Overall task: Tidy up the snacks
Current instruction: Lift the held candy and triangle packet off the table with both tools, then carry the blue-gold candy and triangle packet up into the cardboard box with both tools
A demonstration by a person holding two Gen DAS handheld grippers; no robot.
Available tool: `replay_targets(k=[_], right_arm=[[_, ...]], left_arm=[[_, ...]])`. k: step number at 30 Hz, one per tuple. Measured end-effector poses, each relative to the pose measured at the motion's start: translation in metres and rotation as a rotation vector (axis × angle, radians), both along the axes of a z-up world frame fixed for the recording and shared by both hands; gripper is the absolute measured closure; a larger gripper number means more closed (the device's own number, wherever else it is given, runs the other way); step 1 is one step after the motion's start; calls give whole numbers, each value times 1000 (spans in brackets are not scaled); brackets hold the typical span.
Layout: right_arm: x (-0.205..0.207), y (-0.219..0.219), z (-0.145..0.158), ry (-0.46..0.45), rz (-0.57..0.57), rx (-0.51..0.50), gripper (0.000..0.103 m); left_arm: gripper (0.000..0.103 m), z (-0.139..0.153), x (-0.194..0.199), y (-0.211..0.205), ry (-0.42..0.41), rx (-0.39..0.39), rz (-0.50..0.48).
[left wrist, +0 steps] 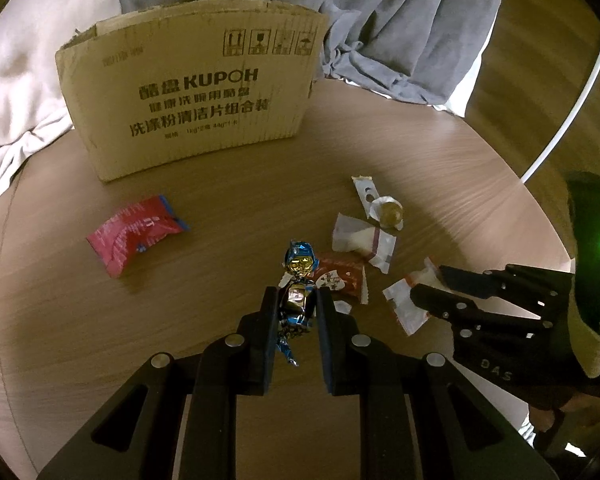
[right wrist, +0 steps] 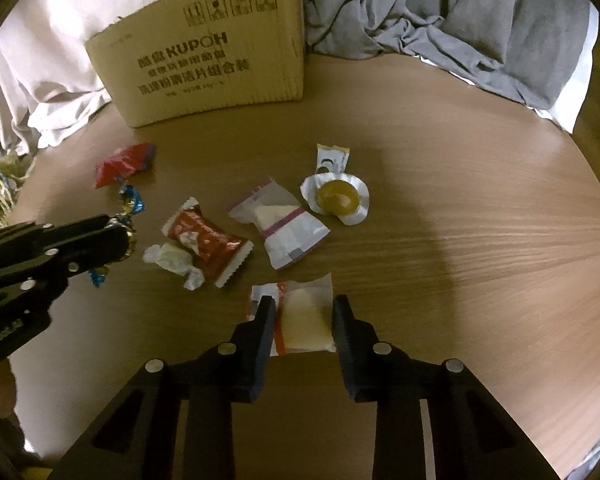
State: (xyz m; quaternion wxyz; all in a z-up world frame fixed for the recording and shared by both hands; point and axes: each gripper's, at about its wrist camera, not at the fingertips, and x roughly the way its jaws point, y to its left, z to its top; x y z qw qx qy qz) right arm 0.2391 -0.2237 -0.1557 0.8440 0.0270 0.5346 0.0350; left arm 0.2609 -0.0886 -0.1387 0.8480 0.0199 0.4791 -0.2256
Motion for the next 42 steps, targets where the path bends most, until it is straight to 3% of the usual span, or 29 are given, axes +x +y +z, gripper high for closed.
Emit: replay_targets(k=[14,15,16,22,27,30,32,33,42], right_arm=[[4,2,58,-177,-30,45,75],[5,2,63,-193,-31,44,80],[8,3,66,-202,-28,46,95],[18,10,85,-272,0,57,100],[17,8,84,-260,4,67,100],[16,-2,71,-190,-45,101,98],[14,-9,58,-132,-85,124,85],[13,-12,51,-107,-104,141,68],[12,-20,8,-14,-208,189,66]], left_arm=[[84,51,1,7,-116,-49,25],[84,55,2,8,-128,-51,26],[84,59,3,9,-141,-54,27],[84,74,8,14,-181,-63,44],[84,70,3,10,-189,-40,36],[84,61,-1,5,-171,-34,17],[84,53,-3,1,-156,-29,6],[84,49,-3,-1,-147,-22,-2],[84,30,-4,-5,-137,29,-16]])
